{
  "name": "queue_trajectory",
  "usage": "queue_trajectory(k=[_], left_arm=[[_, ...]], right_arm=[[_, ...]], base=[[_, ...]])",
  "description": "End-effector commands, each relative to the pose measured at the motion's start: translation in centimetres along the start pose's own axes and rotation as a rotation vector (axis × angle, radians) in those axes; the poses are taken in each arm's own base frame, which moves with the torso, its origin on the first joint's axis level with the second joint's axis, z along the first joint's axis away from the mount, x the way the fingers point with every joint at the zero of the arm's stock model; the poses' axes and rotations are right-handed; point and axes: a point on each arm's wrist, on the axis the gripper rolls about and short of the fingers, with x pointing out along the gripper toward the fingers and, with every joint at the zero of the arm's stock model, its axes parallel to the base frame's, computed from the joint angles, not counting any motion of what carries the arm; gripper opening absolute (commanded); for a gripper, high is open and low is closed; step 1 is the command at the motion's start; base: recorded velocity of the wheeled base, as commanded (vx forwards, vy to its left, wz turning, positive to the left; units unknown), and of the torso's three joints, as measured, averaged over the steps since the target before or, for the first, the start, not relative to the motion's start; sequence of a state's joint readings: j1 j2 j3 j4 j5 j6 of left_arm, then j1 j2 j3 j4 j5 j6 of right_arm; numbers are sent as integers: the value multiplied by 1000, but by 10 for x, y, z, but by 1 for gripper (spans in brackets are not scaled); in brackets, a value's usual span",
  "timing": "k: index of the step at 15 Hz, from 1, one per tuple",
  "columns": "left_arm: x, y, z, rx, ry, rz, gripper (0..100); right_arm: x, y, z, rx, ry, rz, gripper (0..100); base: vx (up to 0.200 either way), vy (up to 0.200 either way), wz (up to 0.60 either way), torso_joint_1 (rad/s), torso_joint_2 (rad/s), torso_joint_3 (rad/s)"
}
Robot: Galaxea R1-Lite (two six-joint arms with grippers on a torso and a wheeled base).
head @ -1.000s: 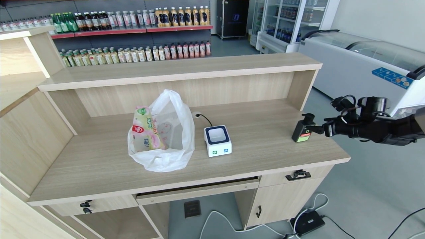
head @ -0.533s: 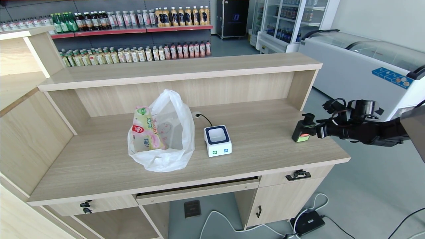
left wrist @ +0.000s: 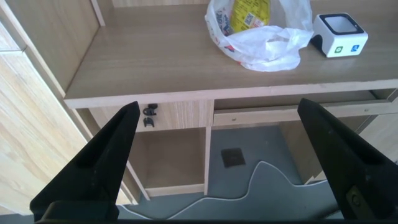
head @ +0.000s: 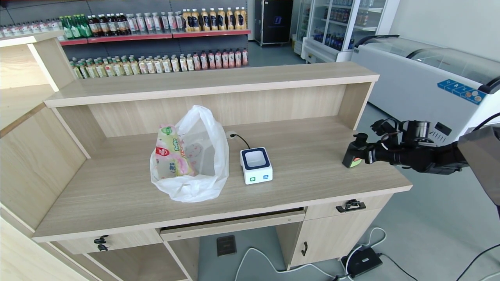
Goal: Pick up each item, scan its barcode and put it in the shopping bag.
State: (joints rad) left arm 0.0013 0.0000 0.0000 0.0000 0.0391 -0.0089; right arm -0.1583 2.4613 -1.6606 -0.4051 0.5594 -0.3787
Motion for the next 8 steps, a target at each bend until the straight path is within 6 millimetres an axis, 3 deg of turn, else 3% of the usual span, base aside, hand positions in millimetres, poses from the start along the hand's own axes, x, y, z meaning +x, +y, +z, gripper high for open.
queue_trajectory(k=[1,7,8], left_arm=[[0,0,0,0,0,1,100],[0,0,0,0,0,1,100],[0,0,0,0,0,-1,100]], right_arm=[[4,3,-3,1,4,8,0],[3,3,0,-12,-15,3,0],[-3,2,12,-25,-35,-5,0]], base=[[0,0,0,0,0,0],[0,0,0,0,0,0],[0,0,0,0,0,0]])
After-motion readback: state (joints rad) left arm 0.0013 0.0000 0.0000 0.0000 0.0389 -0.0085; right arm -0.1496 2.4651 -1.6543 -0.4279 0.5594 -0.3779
